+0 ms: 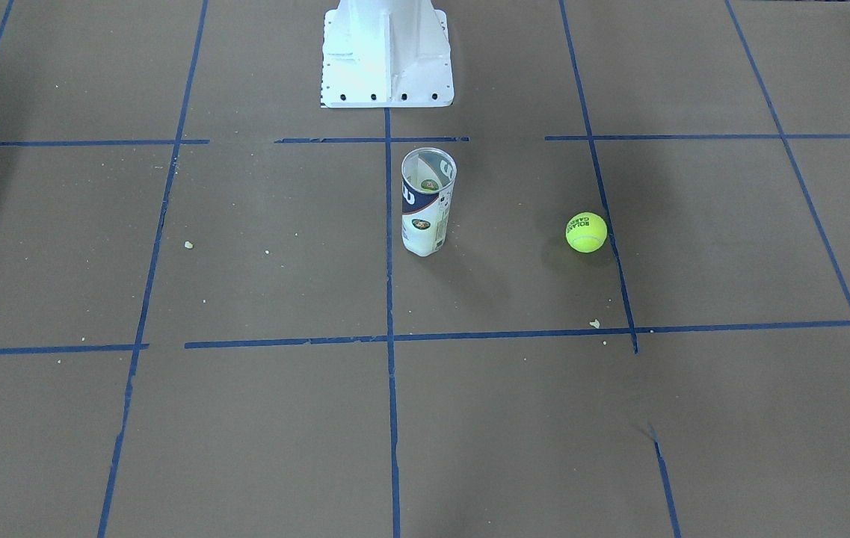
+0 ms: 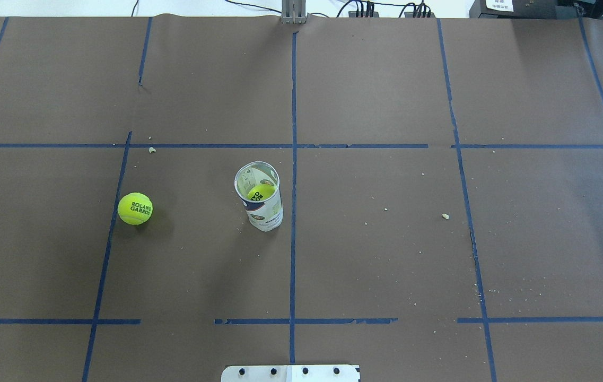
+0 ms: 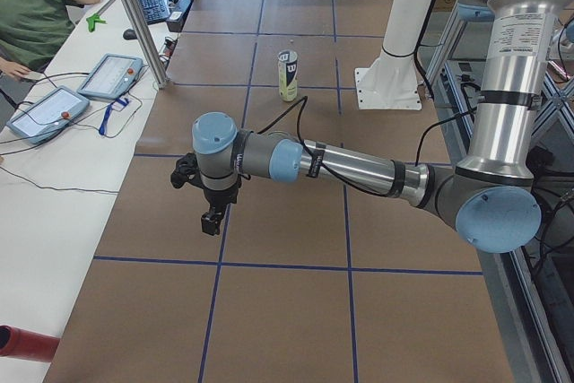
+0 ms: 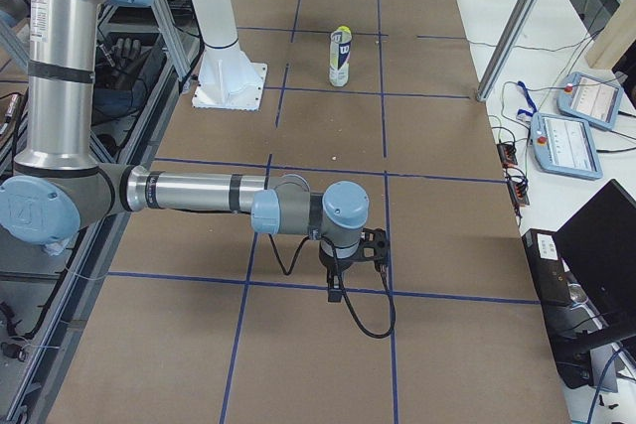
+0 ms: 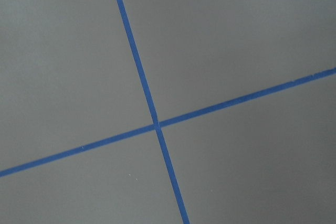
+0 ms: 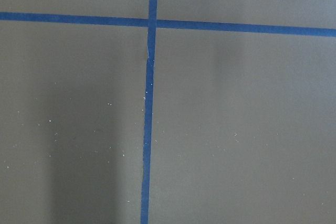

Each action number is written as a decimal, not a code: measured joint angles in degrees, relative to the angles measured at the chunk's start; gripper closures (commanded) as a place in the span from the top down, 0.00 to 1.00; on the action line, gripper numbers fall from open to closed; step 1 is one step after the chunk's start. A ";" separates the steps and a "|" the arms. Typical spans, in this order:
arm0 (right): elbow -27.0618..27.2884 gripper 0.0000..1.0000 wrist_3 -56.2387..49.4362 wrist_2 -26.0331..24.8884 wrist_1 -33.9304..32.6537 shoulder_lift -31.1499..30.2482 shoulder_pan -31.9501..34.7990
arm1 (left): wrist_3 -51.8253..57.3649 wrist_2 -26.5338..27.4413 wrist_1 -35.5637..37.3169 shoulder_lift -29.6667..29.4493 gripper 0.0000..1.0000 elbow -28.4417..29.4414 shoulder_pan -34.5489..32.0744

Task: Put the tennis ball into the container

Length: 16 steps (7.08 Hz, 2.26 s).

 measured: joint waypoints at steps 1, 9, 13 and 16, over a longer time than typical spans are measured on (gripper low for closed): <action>0.00 1.00 0.00 -0.01 0.00 0.02 0.00 | -0.94 -0.24 -0.75 -0.16 1.00 -0.44 0.45; 0.00 1.00 0.00 -0.02 0.00 -0.04 0.00 | -64.80 15.35 -17.74 0.13 1.00 -13.12 36.27; 0.00 1.00 0.00 -0.02 0.00 -0.01 0.00 | -80.20 23.48 -17.82 -3.16 1.00 -12.81 47.93; 0.00 1.00 0.00 -0.02 0.00 -0.04 0.00 | -83.24 24.01 -18.20 -6.41 1.00 -9.11 50.42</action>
